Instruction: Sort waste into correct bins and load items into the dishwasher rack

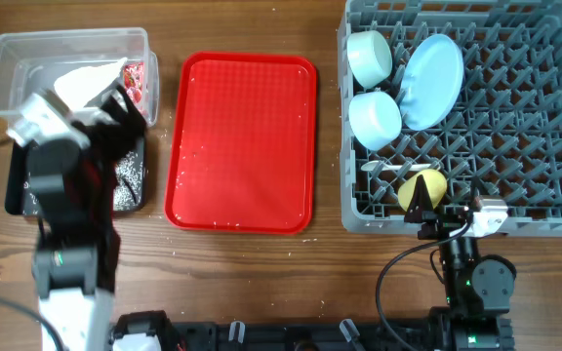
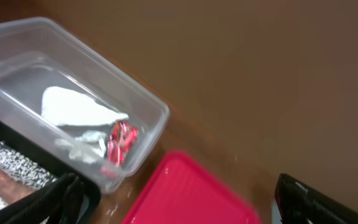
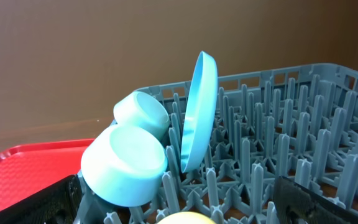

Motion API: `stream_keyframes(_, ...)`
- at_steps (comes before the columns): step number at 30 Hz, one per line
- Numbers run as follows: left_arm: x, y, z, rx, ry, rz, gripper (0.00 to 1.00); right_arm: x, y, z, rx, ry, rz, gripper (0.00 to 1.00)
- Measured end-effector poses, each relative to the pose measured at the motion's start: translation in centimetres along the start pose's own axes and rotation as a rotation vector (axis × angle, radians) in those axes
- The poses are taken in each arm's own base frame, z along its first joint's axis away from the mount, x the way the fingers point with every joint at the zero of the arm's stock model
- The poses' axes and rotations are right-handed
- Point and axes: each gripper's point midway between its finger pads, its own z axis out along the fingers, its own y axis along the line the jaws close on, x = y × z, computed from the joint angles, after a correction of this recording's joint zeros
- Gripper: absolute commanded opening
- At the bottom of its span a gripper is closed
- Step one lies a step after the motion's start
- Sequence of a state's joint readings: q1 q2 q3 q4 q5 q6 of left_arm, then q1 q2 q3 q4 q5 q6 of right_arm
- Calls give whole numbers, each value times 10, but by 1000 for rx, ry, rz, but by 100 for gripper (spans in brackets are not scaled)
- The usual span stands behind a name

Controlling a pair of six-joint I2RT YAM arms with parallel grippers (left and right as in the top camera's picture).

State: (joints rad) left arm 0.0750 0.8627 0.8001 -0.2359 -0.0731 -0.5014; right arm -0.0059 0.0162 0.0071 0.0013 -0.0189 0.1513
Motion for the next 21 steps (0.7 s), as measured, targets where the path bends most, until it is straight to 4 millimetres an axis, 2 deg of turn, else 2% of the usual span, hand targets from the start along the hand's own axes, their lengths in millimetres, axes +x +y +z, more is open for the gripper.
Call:
stream_keyframes(3,29,7,-21,73,0,119,100,0,0,0,0,0,0,100)
stream_keyframes(9,75,30,-43,124,-18,215,100,0,0,0,0,0,0,100)
stream_keyframes(16,105,51,-49,166,-108,247,100,0,0,0,0,-1,0,100)
stream_keyframes(21,114,56,-51,184,-147,283,100,0,0,0,0,-1,0,100)
